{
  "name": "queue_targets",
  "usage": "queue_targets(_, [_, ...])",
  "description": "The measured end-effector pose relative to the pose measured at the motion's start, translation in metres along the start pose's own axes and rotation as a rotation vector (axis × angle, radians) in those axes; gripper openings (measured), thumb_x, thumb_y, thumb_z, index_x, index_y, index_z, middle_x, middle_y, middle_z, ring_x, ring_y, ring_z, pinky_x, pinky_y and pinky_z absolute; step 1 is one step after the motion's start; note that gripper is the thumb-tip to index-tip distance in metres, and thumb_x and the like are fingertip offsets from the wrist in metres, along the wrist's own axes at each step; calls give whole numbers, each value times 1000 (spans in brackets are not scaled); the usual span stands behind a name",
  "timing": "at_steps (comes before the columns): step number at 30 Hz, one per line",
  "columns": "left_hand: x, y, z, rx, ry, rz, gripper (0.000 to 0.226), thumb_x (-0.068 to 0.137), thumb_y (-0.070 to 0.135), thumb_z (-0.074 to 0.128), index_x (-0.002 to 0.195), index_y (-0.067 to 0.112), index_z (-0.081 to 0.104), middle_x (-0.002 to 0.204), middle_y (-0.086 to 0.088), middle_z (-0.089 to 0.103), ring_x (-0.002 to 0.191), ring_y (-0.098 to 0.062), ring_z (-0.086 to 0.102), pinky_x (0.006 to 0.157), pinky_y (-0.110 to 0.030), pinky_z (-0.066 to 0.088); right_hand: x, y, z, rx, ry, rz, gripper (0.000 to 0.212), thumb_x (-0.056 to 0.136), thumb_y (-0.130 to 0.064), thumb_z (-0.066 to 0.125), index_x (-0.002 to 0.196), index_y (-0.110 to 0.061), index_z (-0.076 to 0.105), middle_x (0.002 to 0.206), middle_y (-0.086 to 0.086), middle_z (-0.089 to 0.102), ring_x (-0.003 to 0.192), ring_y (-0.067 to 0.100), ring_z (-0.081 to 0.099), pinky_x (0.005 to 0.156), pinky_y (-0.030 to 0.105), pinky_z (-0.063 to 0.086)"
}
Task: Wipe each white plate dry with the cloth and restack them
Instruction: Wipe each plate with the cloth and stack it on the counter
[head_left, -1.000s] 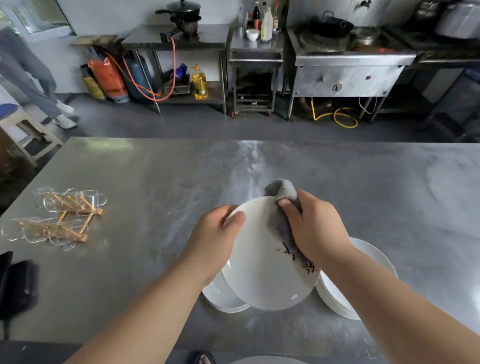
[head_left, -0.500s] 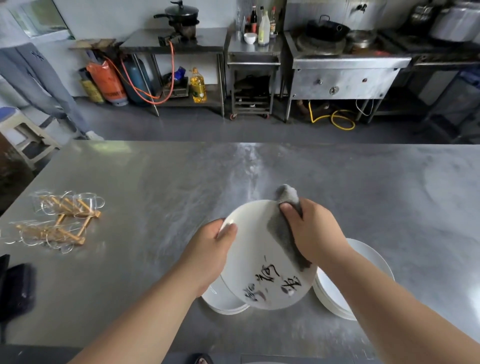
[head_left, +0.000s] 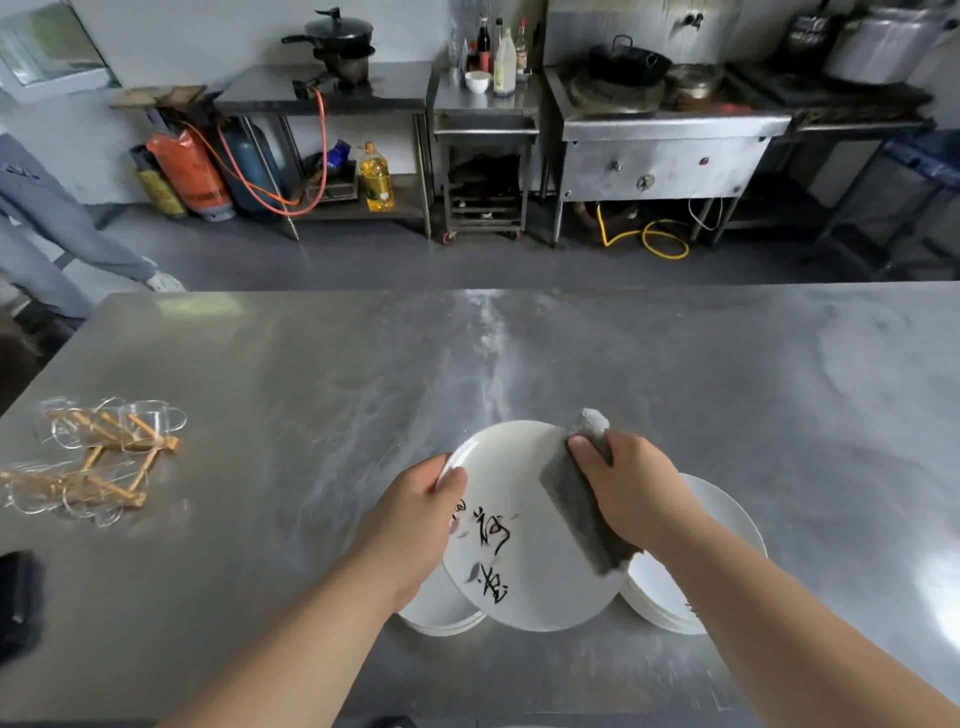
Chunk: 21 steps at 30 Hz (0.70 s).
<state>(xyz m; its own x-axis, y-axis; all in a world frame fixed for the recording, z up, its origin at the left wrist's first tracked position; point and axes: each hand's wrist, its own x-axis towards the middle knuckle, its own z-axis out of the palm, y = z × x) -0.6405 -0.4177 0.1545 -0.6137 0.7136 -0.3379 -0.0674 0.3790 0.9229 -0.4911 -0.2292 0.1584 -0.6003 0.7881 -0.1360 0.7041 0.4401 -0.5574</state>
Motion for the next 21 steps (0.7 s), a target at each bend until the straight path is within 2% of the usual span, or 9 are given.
queue_targets(3, [3,8,16,194,-76,101,27,102,41,44,107,38,71,87,13,73,83,-14,66,85,-38,56,-15,10,1,-52,37,-132,40,100,-55,52,77,-25,39,68,-10,55,61,9,50,50,29,31])
queue_targets(6, [6,23,37,311,-207,146,34,98,48,40,114,41,70,95,1,78,83,-20,73,76,-42,63,-21,19,-9,-58,75,-276,42,99,-52,56,75,-26,33,63,-7,50,57,9,45,48,27,28])
queue_targets(9, [12,30,57,270,-170,135,31,97,45,42,103,37,72,89,-14,72,68,-17,64,54,-34,56,-22,36,-33,53,40,-72,40,103,-51,50,76,-22,45,63,-12,59,60,12,52,49,24,35])
queue_targets(11, [15,33,69,105,-79,31,28,104,36,47,99,31,74,92,-18,73,78,-21,68,65,-34,56,-25,55,-47,236,24,104,46,105,-52,46,80,-15,57,62,-14,61,62,9,54,64,29,49])
queue_targets(13, [16,33,82,-90,-31,-142,33,109,25,50,93,31,78,94,-14,79,84,-29,76,69,-37,59,-26,73,-57,774,-53,304,56,107,-55,45,96,-6,70,82,7,75,80,18,70,84,46,58])
queue_targets(15, [14,31,103,-259,-76,-333,33,110,18,48,96,20,79,91,-15,80,77,-32,76,65,-39,59,-33,83,-64,1288,-98,405,54,110,-48,45,111,-4,75,104,18,78,98,28,76,84,45,60])
queue_targets(18, [1,36,136,-430,-194,-597,19,108,14,54,98,9,69,67,-10,70,47,-21,65,43,-27,51,-41,91,-63,1265,23,307,37,106,-38,52,114,-14,79,107,16,77,92,26,73,81,39,58])
queue_targets(20, [-7,44,152,-545,-337,-736,9,94,2,65,101,6,69,68,-10,66,40,-18,60,37,-24,50,-46,93,-64,1207,94,278,40,98,-54,51,121,-32,76,114,9,76,100,21,70,94,45,55])
queue_targets(21, [-10,47,159,-580,-414,-762,25,80,-4,69,105,2,71,74,-12,68,40,-18,60,36,-25,52,-46,94,-67,1192,131,255,44,97,-63,47,123,-40,73,119,-2,76,107,13,70,97,41,53])
